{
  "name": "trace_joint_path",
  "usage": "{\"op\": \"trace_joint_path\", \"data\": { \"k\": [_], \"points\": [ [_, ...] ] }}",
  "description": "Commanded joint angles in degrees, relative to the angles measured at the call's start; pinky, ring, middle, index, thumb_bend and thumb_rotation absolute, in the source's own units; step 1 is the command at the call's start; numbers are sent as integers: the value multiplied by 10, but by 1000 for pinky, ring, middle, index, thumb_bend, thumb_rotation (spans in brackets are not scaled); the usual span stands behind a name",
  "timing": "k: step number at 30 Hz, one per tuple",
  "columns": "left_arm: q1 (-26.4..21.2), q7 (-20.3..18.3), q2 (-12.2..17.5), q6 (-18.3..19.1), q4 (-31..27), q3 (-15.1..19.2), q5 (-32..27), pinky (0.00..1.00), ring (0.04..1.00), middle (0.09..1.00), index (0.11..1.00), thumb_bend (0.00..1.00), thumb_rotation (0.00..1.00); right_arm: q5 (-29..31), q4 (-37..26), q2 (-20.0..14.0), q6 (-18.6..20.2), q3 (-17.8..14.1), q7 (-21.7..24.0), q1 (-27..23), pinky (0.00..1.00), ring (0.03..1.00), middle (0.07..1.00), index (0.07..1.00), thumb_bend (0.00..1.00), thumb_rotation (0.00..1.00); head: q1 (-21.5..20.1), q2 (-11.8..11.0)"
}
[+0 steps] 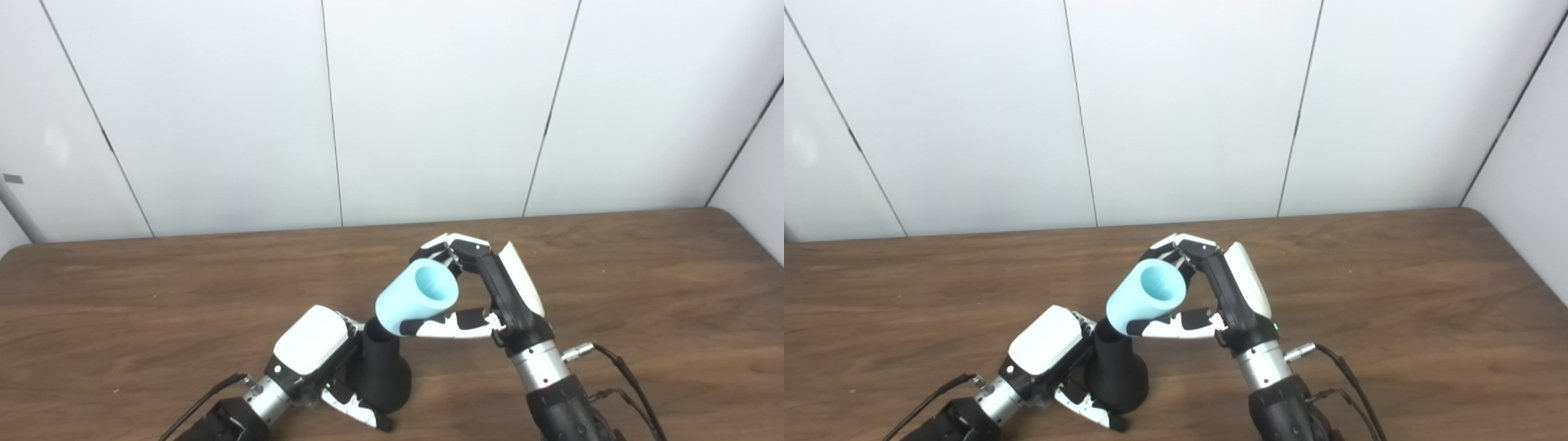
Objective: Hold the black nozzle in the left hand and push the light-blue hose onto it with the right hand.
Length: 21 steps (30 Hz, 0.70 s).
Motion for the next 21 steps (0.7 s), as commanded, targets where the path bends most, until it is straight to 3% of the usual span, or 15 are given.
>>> {"op": "trace_joint_path", "data": {
  "k": [1, 5, 12, 21],
  "points": [
    [85, -11, -25, -7, 62, -38, 2, 104, 153, 228, 483, 518, 40, 3, -29, 2, -9, 5, 6, -17, 279, 343, 453, 536, 518, 0, 0, 1],
    [83, -11, -26, -7, 64, -38, 2, 110, 159, 237, 483, 518, 40, 17, -33, 1, -1, 9, 20, -15, 290, 353, 453, 535, 517, 0, 0, 1],
    [81, -8, -25, -6, 67, -38, 7, 112, 158, 232, 483, 518, 40, 29, -58, -10, 36, 10, 55, -14, 188, 268, 455, 534, 518, 0, -4, 8],
    [81, -17, -26, -3, 62, -37, 3, 103, 152, 227, 483, 518, 41, 36, -70, -14, 61, 12, 80, -16, 183, 254, 454, 534, 518, 0, -3, 15]
  ]
}}
